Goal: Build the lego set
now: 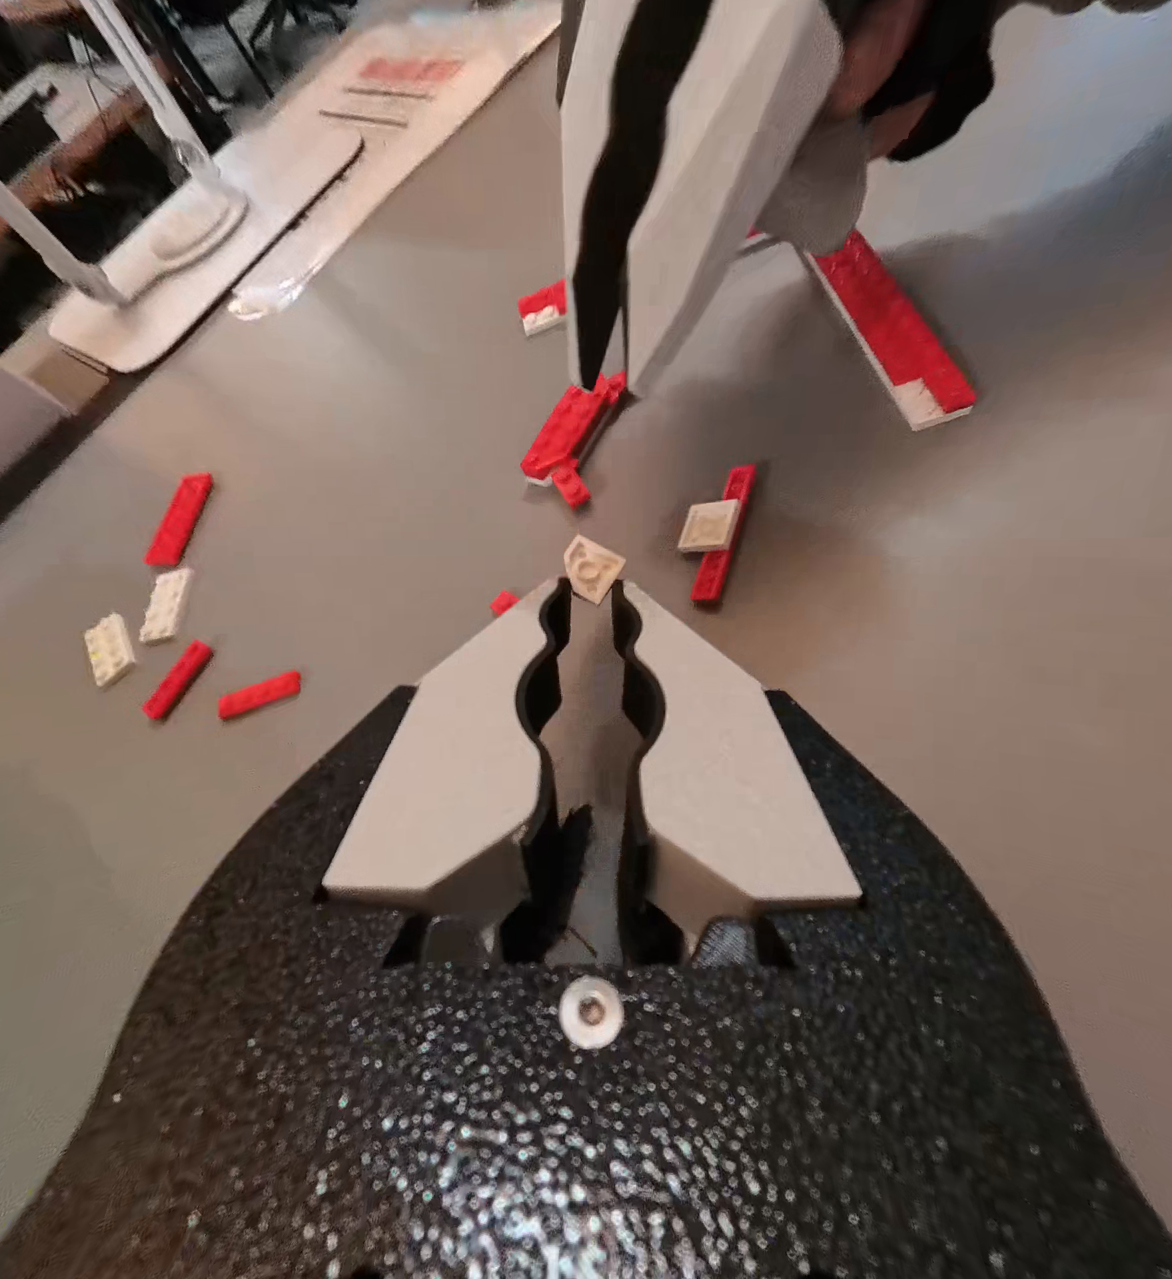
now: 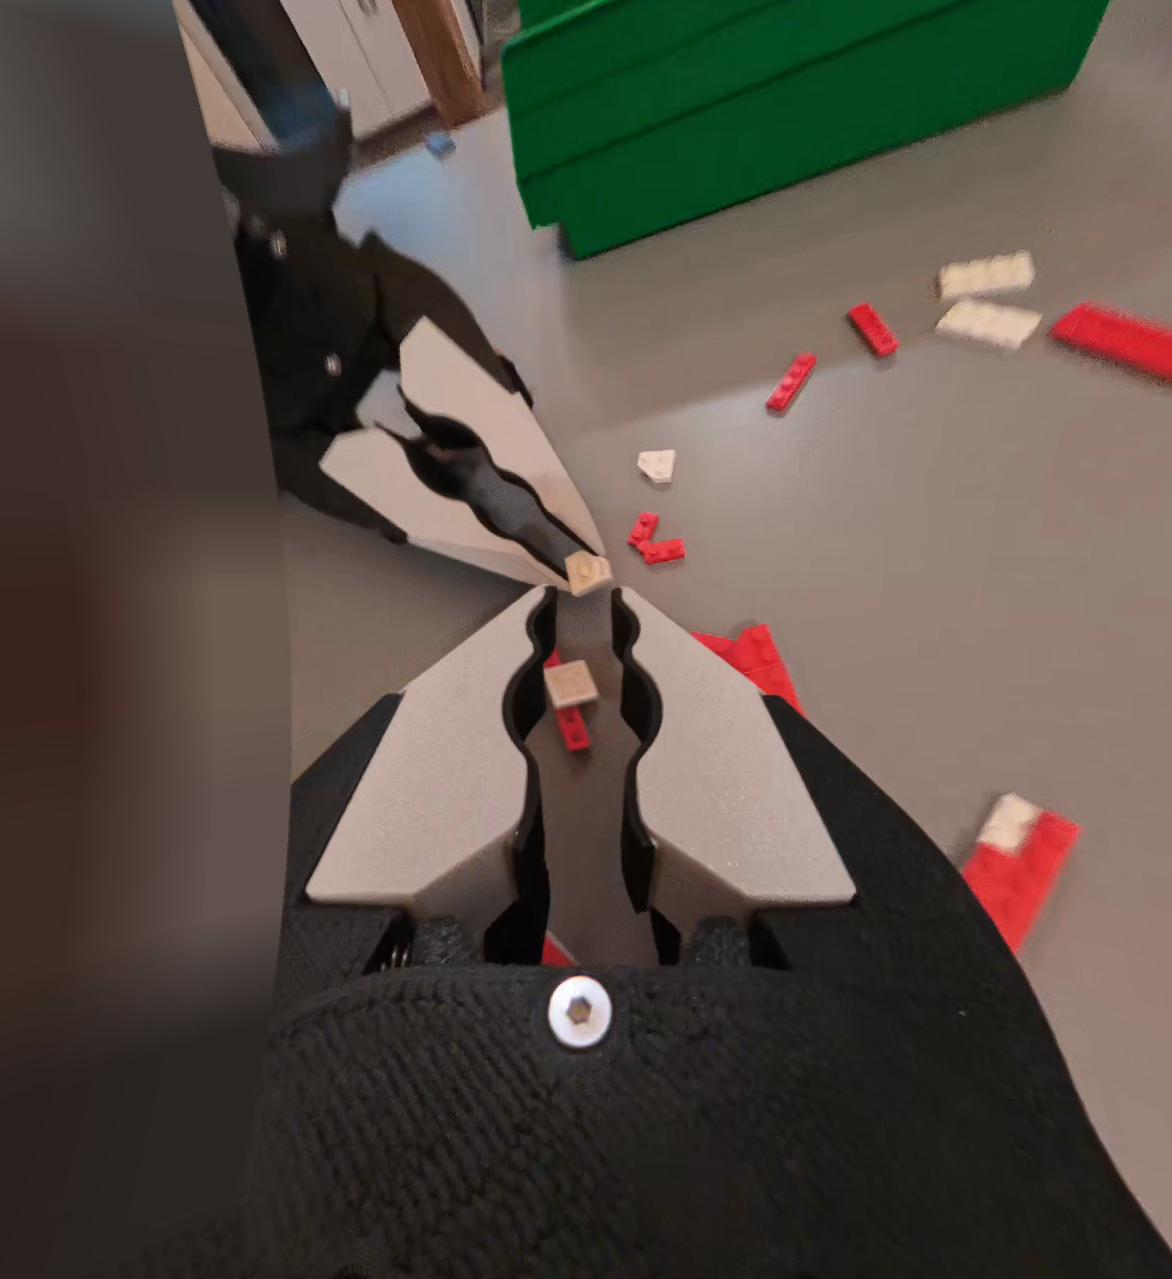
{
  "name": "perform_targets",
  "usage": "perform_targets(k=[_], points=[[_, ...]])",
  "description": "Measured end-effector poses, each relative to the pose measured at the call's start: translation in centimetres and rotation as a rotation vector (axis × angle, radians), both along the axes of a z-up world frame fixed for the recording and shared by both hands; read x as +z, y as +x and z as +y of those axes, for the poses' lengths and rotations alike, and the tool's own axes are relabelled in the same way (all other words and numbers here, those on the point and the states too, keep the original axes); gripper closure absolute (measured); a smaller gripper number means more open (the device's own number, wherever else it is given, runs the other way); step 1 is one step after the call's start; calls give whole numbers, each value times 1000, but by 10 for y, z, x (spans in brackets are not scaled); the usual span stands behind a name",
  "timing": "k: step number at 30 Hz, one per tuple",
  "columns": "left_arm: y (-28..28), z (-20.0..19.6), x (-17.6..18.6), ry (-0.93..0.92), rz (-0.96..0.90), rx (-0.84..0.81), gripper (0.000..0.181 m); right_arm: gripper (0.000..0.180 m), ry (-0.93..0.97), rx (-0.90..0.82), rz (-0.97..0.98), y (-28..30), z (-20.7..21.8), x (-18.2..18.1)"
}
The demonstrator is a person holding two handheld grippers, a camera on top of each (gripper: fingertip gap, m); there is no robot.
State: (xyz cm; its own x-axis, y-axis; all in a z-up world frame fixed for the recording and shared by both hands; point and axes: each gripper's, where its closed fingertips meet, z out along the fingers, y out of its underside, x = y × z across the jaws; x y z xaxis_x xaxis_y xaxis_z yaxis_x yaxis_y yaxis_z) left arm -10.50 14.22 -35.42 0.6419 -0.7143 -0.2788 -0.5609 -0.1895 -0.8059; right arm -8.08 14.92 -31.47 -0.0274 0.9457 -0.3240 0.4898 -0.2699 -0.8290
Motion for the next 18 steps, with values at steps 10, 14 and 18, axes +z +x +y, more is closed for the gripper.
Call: perform_targets(k=[10, 14, 18], points=[[10, -9, 14, -125, -233, -50, 171, 164, 1072, 292, -75, -11, -24, -15], [12, -14, 16, -175, -301, -83, 171, 172, 1224, 354, -70, -11, -28, -16], [19, -20, 18, -201, -324, -127, 171, 174, 1290, 387, -68, -11, -31, -17]])
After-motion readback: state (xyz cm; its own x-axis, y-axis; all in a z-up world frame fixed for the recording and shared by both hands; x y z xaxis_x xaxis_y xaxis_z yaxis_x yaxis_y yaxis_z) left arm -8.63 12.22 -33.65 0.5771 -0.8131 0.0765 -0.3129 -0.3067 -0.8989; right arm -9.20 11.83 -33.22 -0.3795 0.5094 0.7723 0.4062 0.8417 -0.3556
